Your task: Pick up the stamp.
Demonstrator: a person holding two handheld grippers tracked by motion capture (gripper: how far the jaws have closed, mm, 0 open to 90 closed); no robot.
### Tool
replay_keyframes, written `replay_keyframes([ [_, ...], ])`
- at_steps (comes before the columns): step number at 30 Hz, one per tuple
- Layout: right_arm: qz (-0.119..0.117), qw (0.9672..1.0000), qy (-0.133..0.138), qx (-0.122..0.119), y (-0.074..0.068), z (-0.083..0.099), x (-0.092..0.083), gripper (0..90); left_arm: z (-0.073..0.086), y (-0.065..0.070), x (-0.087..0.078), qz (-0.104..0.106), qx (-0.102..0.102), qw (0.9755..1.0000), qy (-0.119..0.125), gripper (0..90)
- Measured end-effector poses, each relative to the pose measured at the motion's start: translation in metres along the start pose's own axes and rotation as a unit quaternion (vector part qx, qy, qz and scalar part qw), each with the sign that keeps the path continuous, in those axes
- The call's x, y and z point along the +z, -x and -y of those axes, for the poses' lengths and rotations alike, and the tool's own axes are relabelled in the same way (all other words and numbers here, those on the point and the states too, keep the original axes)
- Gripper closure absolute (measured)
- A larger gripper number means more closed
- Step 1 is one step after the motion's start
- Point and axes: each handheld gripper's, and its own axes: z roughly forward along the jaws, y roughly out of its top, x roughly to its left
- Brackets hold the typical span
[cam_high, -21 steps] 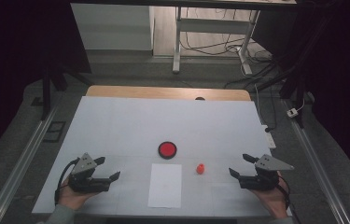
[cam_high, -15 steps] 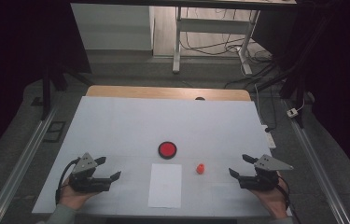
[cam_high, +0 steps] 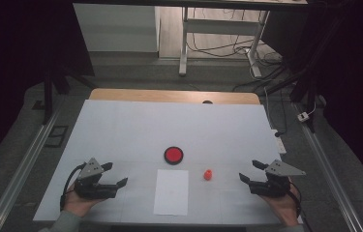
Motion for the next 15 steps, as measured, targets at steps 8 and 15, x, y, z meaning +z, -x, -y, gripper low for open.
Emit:
replay_keyframes([
  [8,-0.001,1.0,0.001,-0.001,-0.0016,-0.0027,0.0008,27.6,-0.0006,-0.0012,0.0003,-0.001,-0.004,1.0,0.0,18.1],
  [15,0.002,0.9999,0.01,-0.006,-0.007,-0.0078,0.0018,29.5,-0.001,0.0001,0.0013,-0.001,-0.001,1.0,0.0,18.1],
])
